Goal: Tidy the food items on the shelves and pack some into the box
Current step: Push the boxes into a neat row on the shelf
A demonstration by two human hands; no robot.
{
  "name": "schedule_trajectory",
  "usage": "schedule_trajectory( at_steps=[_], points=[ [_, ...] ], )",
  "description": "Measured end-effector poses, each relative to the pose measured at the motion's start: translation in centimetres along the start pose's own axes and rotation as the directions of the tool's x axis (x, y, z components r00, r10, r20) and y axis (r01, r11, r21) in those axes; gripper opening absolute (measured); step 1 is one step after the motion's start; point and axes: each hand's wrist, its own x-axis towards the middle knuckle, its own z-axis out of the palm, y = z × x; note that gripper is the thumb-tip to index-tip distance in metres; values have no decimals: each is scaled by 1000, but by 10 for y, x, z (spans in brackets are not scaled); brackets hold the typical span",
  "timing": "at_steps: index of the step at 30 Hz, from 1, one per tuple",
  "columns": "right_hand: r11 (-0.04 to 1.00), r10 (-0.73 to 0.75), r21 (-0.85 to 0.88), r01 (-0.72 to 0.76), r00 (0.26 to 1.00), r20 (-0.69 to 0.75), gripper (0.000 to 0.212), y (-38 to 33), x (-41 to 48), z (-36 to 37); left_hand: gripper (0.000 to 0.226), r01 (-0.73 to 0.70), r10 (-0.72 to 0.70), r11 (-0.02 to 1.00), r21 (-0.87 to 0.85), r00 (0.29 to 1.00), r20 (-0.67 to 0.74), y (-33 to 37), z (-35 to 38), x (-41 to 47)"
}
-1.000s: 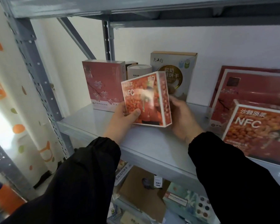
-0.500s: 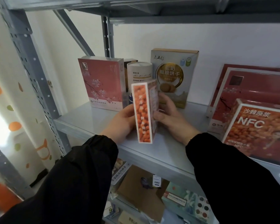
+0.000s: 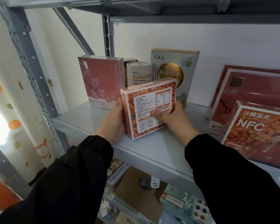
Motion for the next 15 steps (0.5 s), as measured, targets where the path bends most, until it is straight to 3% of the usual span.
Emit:
schedule_trajectory(
  at_steps=[4, 7, 11, 15],
  points=[
    [997, -12, 80, 19, 996, -85, 45, -2, -1, 2, 48, -81, 78, 993, 84, 996, 32, -4, 2, -6],
    [998, -48, 42, 54, 992, -120, 33, -8, -4, 2, 35, -113, 113, 984, 141, 994, 3, -7, -3, -6],
    [998, -70, -11, 69, 990, -122, 17, -11, -7, 1, 40, -132, 139, 982, 138, 989, -44, -2, 2, -12],
    [997, -65, 25, 68, 990, -125, 23, -11, -9, 2, 44, -157, 165, 972, 176, 986, -33, -2, 2, -12]
  ],
)
